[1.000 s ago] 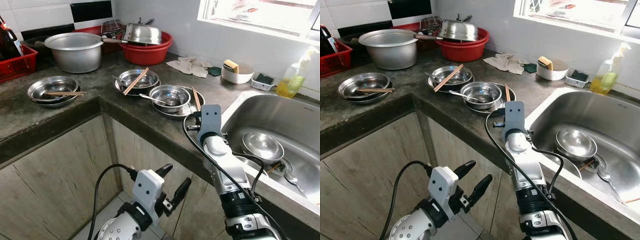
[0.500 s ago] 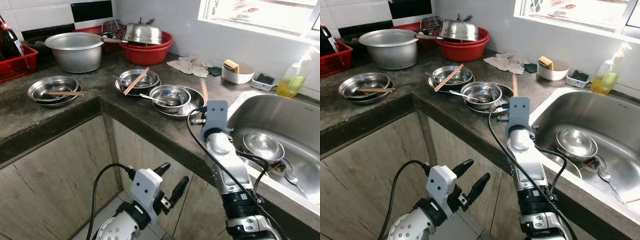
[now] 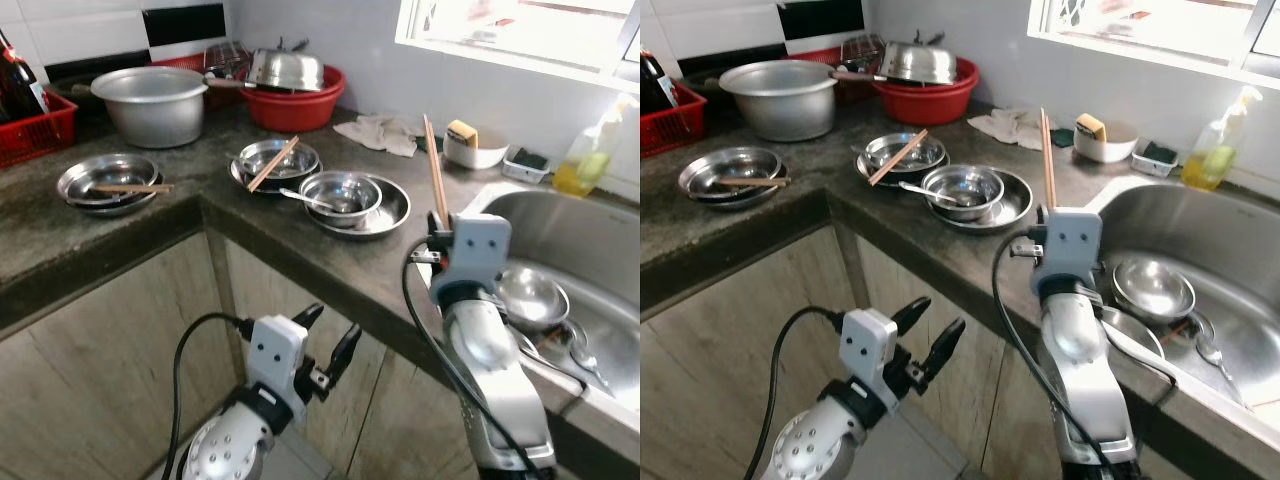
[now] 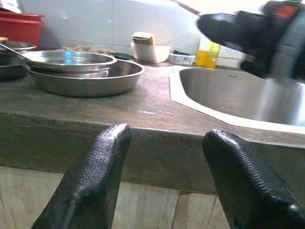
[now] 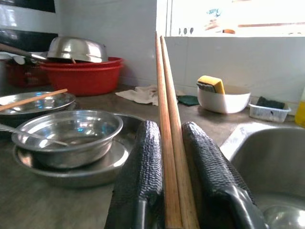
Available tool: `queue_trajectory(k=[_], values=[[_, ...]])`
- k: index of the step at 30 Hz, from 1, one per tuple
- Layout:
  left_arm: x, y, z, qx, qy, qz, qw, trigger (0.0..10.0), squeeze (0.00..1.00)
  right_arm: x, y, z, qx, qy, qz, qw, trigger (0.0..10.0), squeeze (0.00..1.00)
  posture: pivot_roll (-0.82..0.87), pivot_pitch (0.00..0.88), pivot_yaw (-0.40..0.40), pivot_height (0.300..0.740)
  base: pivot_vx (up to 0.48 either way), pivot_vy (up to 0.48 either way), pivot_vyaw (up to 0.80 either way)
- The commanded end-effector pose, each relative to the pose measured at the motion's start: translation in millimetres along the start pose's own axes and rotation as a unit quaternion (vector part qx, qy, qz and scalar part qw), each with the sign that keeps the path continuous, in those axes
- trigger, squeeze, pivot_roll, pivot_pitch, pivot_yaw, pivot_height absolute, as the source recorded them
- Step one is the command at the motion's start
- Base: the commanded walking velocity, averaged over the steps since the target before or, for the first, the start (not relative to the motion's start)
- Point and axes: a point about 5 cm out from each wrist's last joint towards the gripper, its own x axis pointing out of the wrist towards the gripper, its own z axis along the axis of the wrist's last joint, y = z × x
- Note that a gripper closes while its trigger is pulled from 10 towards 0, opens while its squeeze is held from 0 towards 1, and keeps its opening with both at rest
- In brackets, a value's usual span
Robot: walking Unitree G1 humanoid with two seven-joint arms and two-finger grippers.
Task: Kitchen organization
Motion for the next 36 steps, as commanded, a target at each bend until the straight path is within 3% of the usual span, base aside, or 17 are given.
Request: queue_trajectory(k=[1, 5, 14, 20, 28, 36], values=[[-0.1, 1.1, 3, 0.002, -0.001, 0.001, 1.000, 10.0, 0.00, -5.4, 1.4, 10, 0.009, -0.021, 0.021, 1.000, 10.0, 0.00, 0.01, 0.000, -0.033, 0.740, 0.000, 0.000, 0.00], [1.9, 4.0, 3, 0.002, 0.002, 0.001, 1.000, 10.0, 0.00, -22.0, -5.4, 1, 0.004, 0.005, 0.023, 1.000, 10.0, 0.00, 0.01, 0.000, -0.026, 0.740, 0.000, 0.000, -0.34], [4.0, 7.5, 4, 0.008, 0.003, 0.002, 1.000, 10.0, 0.00, -34.9, -7.6, -3, 0.000, 0.025, 0.028, 0.999, 10.0, 0.00, 0.00, 0.000, -0.015, 0.740, 0.000, 0.213, -0.76], [6.4, 6.0, 5, 0.023, 0.002, -0.007, 1.000, 10.0, 0.00, -33.2, -5.1, -3, 0.001, 0.027, 0.027, 0.999, 10.0, 0.00, 0.00, 0.000, -0.013, 0.740, 0.086, 0.000, -0.77], [8.9, 7.3, 3, 0.040, 0.010, -0.014, 0.999, 10.0, 0.00, -28.9, 0.0, -1, 0.001, 0.026, 0.032, 0.999, 10.0, 0.00, 0.00, 0.000, -0.009, 0.740, 0.330, -0.345, -0.77], [11.3, 12.1, 3, 0.026, 0.011, 0.010, 1.000, 10.0, 0.00, -25.8, 3.7, -2, -0.004, 0.034, 0.052, 0.998, 10.0, 0.00, 0.01, 0.000, -0.017, 0.740, 0.158, -0.130, -0.58]])
